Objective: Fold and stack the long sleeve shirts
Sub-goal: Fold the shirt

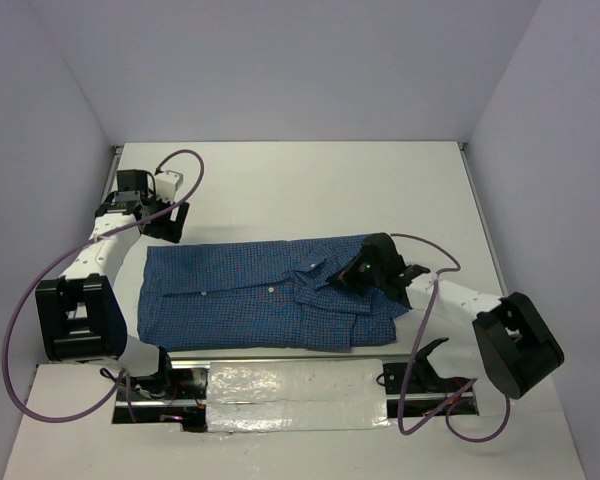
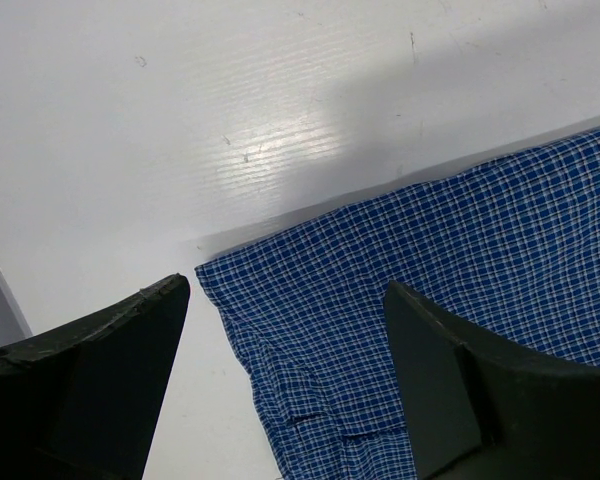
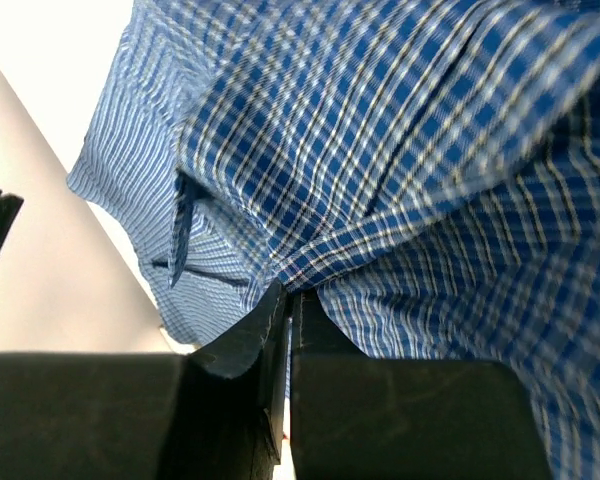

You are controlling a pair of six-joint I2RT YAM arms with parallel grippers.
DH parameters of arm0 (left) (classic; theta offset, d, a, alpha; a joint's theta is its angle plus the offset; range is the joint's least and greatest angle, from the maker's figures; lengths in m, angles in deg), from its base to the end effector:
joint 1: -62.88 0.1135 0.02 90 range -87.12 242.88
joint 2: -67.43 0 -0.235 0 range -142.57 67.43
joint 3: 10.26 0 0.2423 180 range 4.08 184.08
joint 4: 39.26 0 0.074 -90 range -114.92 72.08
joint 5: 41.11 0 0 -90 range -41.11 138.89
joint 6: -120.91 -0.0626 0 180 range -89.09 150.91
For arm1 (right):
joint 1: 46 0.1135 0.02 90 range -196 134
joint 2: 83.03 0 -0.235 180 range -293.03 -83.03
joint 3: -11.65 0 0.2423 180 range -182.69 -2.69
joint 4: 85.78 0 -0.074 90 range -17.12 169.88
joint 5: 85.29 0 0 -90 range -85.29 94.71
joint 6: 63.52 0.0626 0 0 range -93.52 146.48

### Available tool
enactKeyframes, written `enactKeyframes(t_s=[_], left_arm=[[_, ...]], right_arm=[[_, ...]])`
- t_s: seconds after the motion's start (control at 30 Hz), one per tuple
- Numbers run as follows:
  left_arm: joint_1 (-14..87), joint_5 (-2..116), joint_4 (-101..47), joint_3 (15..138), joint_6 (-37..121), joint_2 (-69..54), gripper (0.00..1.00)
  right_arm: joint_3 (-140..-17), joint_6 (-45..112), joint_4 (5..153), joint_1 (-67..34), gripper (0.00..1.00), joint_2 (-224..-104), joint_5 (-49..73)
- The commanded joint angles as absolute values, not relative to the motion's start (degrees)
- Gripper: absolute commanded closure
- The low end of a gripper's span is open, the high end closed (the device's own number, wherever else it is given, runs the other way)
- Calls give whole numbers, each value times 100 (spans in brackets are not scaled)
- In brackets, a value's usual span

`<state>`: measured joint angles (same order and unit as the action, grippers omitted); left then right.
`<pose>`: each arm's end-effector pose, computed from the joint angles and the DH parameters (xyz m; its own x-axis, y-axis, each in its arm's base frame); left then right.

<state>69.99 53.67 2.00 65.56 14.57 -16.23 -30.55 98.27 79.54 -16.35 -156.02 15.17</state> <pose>0.3215 0.0348 0.2109 -0.7392 0.1903 -0.6460 0.1446 0.9817 0.1238 0.2155 0.1358 0.1175 -0.7608 0.6418 -0.0962 0.4019 0.5824 0.7066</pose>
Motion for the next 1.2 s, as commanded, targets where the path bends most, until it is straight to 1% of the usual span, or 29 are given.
enactKeyframes(t_s=[0.0,0.2,0.27,0.4,0.53,0.57,0.6,0.63,0.67,0.7,0.73,0.8,0.9,0.97,1.03,1.07,1.17], left_arm=[[7052,5399,84,6464,1439,-1554,8],[7061,5478,136,6490,1421,-1571,8],[7070,5478,145,6508,1412,-1598,8],[7070,5478,154,6543,1368,-1624,8],[7070,5548,198,6604,1377,-1694,8],[7070,5574,215,6613,1395,-1703,8],[7070,5575,215,6614,1395,-1712,8],[7079,5583,224,6614,1403,-1721,8],[7070,5592,233,6622,1386,-1721,8],[7079,5592,250,6622,1377,-1712,8],[7070,5575,259,6614,1377,-1712,8],[7079,5531,294,6631,1333,-1695,8],[7175,5601,399,6683,1289,-1677,8],[7298,5715,592,6754,1272,-1686,8],[7535,5681,698,6859,1211,-1729,7],[7666,5593,733,6877,1175,-1782,6],[7799,5259,690,6825,1035,-2001,4]], right_arm=[[-3276,9363,7445,-1647,100,-15054,1254],[-3030,8906,6776,-1787,100,-14166,1604],[-2924,8783,6592,-1928,100,-14043,2017],[-2521,8590,6371,-2112,100,-14174,2422],[-2440,8344,6362,-2429,100,-14445,2388],[-2527,8291,6336,-2586,99,-14499,2387],[-2589,8169,6318,-2657,94,-14552,2387],[-2659,8098,6266,-2701,87,-14648,2353],[-2843,8010,6109,-2797,69,-14675,2318],[-2966,7801,6003,-2816,61,-14701,2213],[-3081,7694,5732,-2825,49,-14701,2125],[-3494,7335,5415,-2825,45,-14649,1792],[-3881,7131,4746,-2816,39,-14255,1413],[-3995,7191,4298,-2834,27,-14017,1290],[-4092,7201,3946,-2982,4,-13718,1131],[-4136,7070,3936,-3079,1,-13665,1096],[-4408,6692,4330,-3702,0,-13927,1069]])
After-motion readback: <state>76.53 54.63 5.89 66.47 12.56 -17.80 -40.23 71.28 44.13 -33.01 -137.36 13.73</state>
